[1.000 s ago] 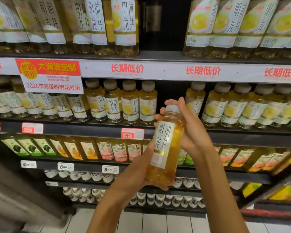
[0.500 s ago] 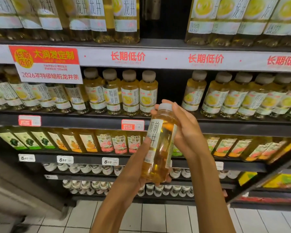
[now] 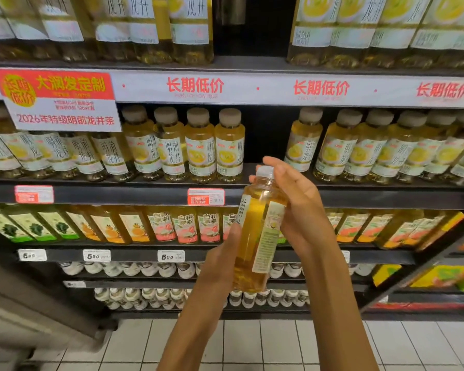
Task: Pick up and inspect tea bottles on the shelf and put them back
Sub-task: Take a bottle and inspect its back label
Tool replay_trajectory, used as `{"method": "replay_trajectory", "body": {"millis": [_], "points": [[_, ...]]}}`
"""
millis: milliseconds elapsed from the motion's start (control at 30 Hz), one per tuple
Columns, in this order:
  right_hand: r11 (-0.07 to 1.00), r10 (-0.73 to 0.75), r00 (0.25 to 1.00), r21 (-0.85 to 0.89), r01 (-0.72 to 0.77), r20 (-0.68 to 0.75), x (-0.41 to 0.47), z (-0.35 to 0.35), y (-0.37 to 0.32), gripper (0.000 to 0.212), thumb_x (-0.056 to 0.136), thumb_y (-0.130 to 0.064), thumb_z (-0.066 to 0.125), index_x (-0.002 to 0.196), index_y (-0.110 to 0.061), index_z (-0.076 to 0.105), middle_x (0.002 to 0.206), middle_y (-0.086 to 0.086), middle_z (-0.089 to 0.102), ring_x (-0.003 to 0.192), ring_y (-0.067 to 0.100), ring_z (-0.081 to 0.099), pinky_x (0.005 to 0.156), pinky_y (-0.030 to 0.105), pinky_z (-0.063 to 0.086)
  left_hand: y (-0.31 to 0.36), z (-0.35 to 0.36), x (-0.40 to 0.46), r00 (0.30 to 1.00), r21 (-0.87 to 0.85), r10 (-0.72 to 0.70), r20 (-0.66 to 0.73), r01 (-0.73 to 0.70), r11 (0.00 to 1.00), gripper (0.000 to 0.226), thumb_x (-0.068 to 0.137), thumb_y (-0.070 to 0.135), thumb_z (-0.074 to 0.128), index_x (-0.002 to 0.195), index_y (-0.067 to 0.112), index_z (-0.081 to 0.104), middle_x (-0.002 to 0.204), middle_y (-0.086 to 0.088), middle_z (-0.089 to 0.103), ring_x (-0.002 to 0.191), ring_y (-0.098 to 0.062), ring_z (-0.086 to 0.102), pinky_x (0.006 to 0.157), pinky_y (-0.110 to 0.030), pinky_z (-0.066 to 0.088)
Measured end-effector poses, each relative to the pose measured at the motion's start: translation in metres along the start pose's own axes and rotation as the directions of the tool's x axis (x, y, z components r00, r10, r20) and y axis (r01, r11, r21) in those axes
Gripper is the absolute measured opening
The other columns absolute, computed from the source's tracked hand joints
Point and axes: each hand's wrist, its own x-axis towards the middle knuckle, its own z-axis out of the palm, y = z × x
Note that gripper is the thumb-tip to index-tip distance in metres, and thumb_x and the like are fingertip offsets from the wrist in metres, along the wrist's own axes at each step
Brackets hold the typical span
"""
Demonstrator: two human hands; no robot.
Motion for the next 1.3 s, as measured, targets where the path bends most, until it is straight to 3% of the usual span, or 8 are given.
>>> {"method": "replay_trajectory", "body": {"millis": [67, 133, 267, 433, 633, 967, 1167, 1300], "points": [[1.0, 0.011, 1.0, -0.019, -0.011, 0.012, 0.003, -0.001, -0.003, 0.03, 0.078, -0.043, 0.065, 0.103, -0.029, 0.072, 0.096, 0.005, 0.074, 0.088, 0.013, 0.07, 0.07, 0.024, 0.055, -0.001, 0.0, 0.004, 0.999, -0.025, 0.039, 0.011, -0.039, 0.999, 0.061, 0.072, 0.067, 0.034, 0.093, 0.027, 0.075, 0.091, -0.018, 0.073, 0.081, -0.031, 0.071, 0.083, -0.045, 0.054], [1.0, 0.026, 0.999, -0.007, -0.026, 0.042, 0.005, -0.004, -0.006, 0.031, 0.081, -0.045, 0.061, 0.106, -0.029, 0.07, 0.098, 0.004, 0.074, 0.092, 0.014, 0.07, 0.073, 0.025, 0.056, -0.003, -0.001, 0.009, 0.999, -0.07, 0.045, 0.02, -0.043, 0.997, 0.062, 0.073, 0.066, 0.037, 0.098, 0.022, 0.073, 0.085, -0.02, 0.072, 0.07, -0.029, 0.068, 0.066, -0.037, 0.054], [0.996, 0.055, 0.995, 0.07, -0.061, 0.086, 0.01, -0.012, -0.01, 0.033, 0.094, -0.037, 0.048, 0.116, -0.019, 0.064, 0.116, 0.008, 0.07, 0.109, 0.023, 0.066, 0.085, 0.031, 0.055, -0.005, 0.003, 0.015, 0.995, -0.101, 0.064, 0.077, -0.056, 0.993, 0.06, 0.086, 0.065, 0.037, 0.106, 0.019, 0.07, 0.081, -0.019, 0.07, 0.065, -0.025, 0.068, 0.055, -0.03, 0.054], [0.993, 0.027, 0.998, 0.112, -0.034, 0.064, 0.014, -0.021, -0.012, 0.029, 0.095, -0.029, 0.045, 0.115, -0.018, 0.063, 0.112, 0.008, 0.071, 0.104, 0.021, 0.068, 0.079, 0.028, 0.056, -0.001, 0.013, 0.024, 0.993, -0.046, 0.003, 0.115, 0.002, 0.999, 0.06, 0.073, 0.064, 0.034, 0.105, 0.024, 0.065, 0.095, -0.016, 0.074, 0.081, -0.028, 0.072, 0.072, -0.038, 0.059], [0.994, 0.009, 0.997, 0.105, -0.016, 0.07, 0.017, -0.031, -0.019, 0.03, 0.09, -0.029, 0.048, 0.112, -0.018, 0.064, 0.111, 0.006, 0.072, 0.102, 0.018, 0.068, 0.074, 0.026, 0.056, 0.005, 0.028, 0.031, 0.999, -0.08, -0.007, 0.047, 0.01, 0.997, 0.049, 0.069, 0.061, 0.04, 0.1, 0.032, 0.064, 0.106, -0.005, 0.073, 0.104, -0.026, 0.067, 0.099, -0.052, 0.047], [0.993, 0.007, 0.998, 0.12, -0.014, 0.056, 0.023, -0.044, -0.022, 0.032, 0.087, -0.029, 0.051, 0.113, -0.016, 0.063, 0.11, 0.005, 0.072, 0.102, 0.018, 0.068, 0.074, 0.026, 0.056, 0.007, 0.039, 0.047, 0.999, -0.113, -0.044, 0.007, 0.045, 0.993, 0.049, 0.068, 0.061, 0.039, 0.094, 0.03, 0.065, 0.104, -0.007, 0.073, 0.104, -0.032, 0.066, 0.099, -0.056, 0.045], [0.988, 0.067, 0.994, 0.132, -0.078, 0.088, 0.035, -0.042, -0.017, 0.036, 0.086, -0.035, 0.05, 0.115, -0.016, 0.062, 0.102, 0.007, 0.073, 0.097, 0.023, 0.07, 0.077, 0.03, 0.057, 0.001, 0.037, 0.051, 0.981, -0.148, -0.053, 0.185, 0.081, 0.986, 0.069, 0.076, 0.061, 0.033, 0.119, 0.014, 0.059, 0.081, -0.016, 0.073, 0.064, -0.026, 0.07, 0.059, -0.037, 0.058], [0.997, 0.019, 0.997, 0.073, -0.024, 0.081, 0.04, -0.042, -0.017, 0.024, 0.095, -0.028, 0.049, 0.108, -0.015, 0.066, 0.09, 0.005, 0.069, 0.087, 0.022, 0.07, 0.075, 0.031, 0.057, 0.001, 0.031, 0.056, 0.982, -0.105, -0.033, 0.185, 0.053, 0.993, 0.066, 0.084, 0.062, 0.029, 0.117, 0.015, 0.061, 0.084, -0.018, 0.073, 0.072, -0.028, 0.07, 0.066, -0.039, 0.059]]}}
